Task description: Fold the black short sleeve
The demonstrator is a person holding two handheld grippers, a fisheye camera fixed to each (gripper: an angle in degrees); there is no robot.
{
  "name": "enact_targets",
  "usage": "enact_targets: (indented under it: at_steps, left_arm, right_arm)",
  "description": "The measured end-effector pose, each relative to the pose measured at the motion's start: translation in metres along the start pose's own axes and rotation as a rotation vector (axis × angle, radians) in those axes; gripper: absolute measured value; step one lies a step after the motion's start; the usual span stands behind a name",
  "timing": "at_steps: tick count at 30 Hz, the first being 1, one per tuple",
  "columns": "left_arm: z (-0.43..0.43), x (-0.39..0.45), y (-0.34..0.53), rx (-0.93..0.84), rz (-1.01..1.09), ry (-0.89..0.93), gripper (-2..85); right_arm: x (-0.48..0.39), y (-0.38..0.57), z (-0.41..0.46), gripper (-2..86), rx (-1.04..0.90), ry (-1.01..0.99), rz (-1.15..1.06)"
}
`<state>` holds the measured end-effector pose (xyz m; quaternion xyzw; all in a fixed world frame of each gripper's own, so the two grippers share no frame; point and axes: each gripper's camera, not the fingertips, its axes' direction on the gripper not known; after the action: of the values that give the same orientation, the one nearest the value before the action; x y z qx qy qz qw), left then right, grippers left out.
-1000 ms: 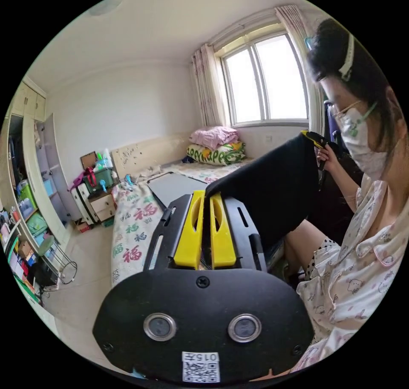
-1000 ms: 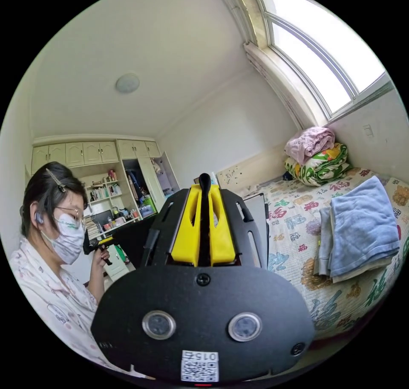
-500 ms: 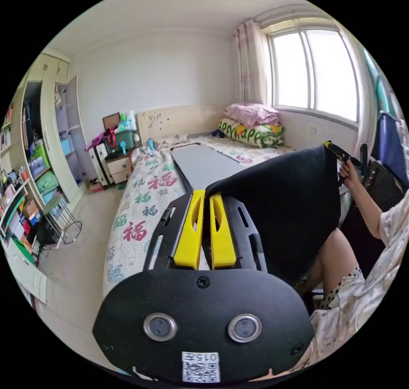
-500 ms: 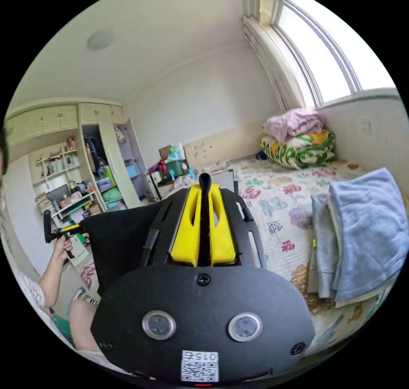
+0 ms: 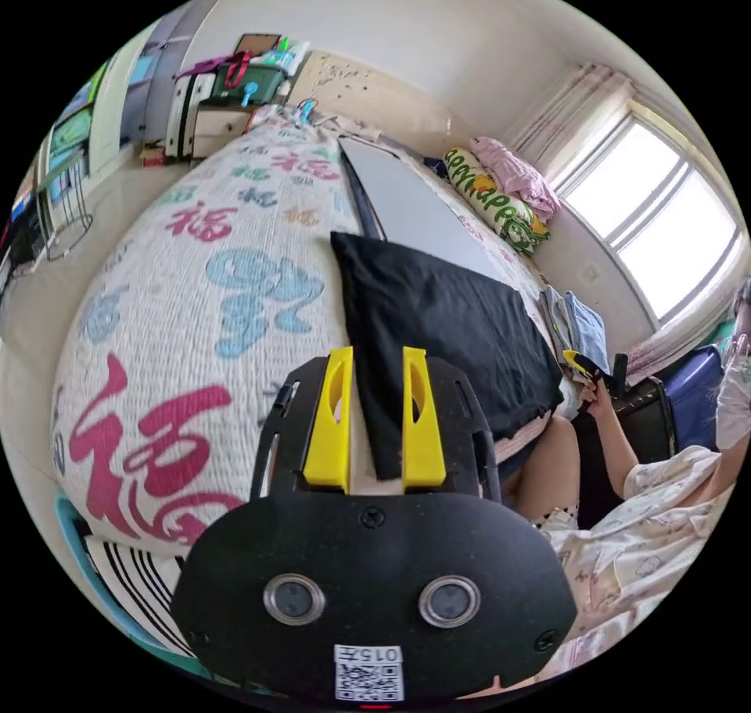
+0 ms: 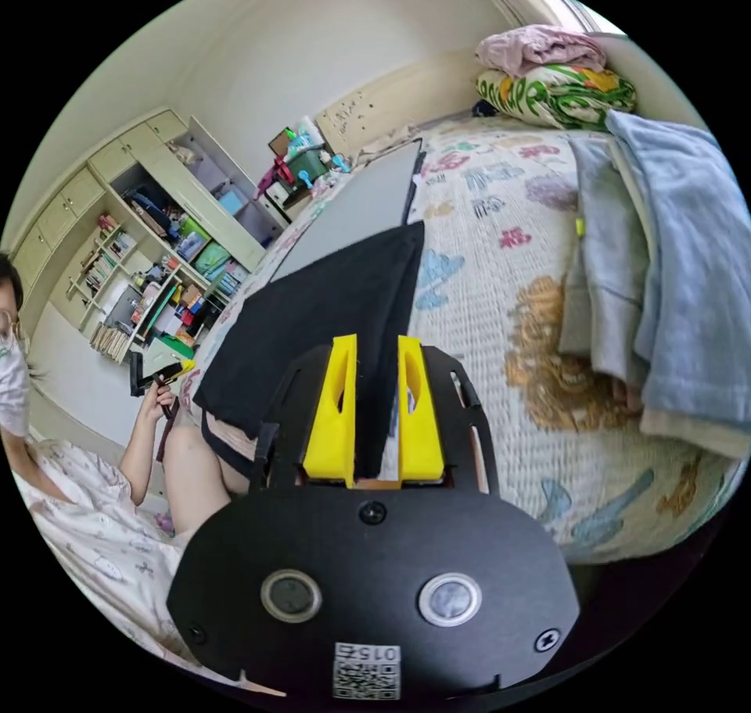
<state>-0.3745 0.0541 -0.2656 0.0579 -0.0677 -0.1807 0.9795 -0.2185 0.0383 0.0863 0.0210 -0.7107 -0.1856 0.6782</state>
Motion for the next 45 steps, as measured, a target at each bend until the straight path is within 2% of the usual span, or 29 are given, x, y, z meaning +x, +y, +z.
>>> enact_targets:
  at_steps: [4, 8, 12, 16, 22, 28, 32, 35, 37, 38, 40, 43, 45]
  left_arm:
    - [-0.001, -0.018, 0.028, -0.088, -0.03, 0.072, 10.5]
    - [0.001, -0.024, 0.034, -0.098, -0.017, 0.052, 10.4]
    - [-0.002, -0.046, 0.027, -0.071, -0.054, 0.053, 4.8]
    - [-0.016, -0.049, 0.026, -0.083, -0.022, 0.041, 0.5]
    - [-0.061, -0.057, 0.044, 0.026, -0.003, 0.01, 0.3]
    - [-0.054, -0.078, 0.068, -0.055, 0.033, -0.073, 1.1]
    - [-0.079, -0.091, 0.078, -0.007, 0.062, -0.133, 3.0]
    - [-0.108, -0.074, 0.079, 0.068, 0.245, -0.176, 6.7]
    - [-0.113, -0.043, 0.079, 0.064, 0.524, -0.075, 8.9]
    - [-0.109, -0.035, 0.079, 0.039, 0.596, -0.042, 9.1]
    - [-0.082, -0.009, 0.078, -0.099, 0.812, 0.053, 9.1]
    - [-0.034, 0.011, 0.08, -0.313, 0.971, 0.143, 8.9]
    - [-0.009, 0.016, 0.084, -0.386, 1.02, 0.145, 9.2]
  right_arm:
    - [0.036, 0.043, 0.004, 10.2, -0.106, 0.049, 0.054]
    - [0.054, 0.069, 0.025, 10.8, -0.194, 0.047, 0.078]
    - [0.072, 0.08, 0.035, 9.5, -0.179, 0.069, 0.09]
    - [0.082, 0.091, 0.047, 3.4, -0.254, 0.027, 0.043]
    - [0.099, 0.122, 0.044, 1.4, -0.214, 0.04, 0.036]
    - [0.109, 0.163, 0.071, 4.0, -0.273, 0.133, 0.003]
    - [0.096, 0.181, 0.065, 5.1, -0.233, 0.258, -0.101]
    - [0.063, 0.197, 0.059, 5.7, -0.192, 0.191, -0.34]
    - [0.032, 0.211, 0.074, 7.6, -0.237, 0.146, -0.547]
    - [0.024, 0.216, 0.08, 7.8, -0.254, 0.145, -0.601]
    - [-0.006, 0.239, 0.11, 8.7, -0.334, 0.114, -0.813]
    - [-0.024, 0.267, 0.158, 9.3, -0.497, 0.075, -0.947]
    - [-0.029, 0.286, 0.18, 9.4, -0.535, 0.097, -1.017]
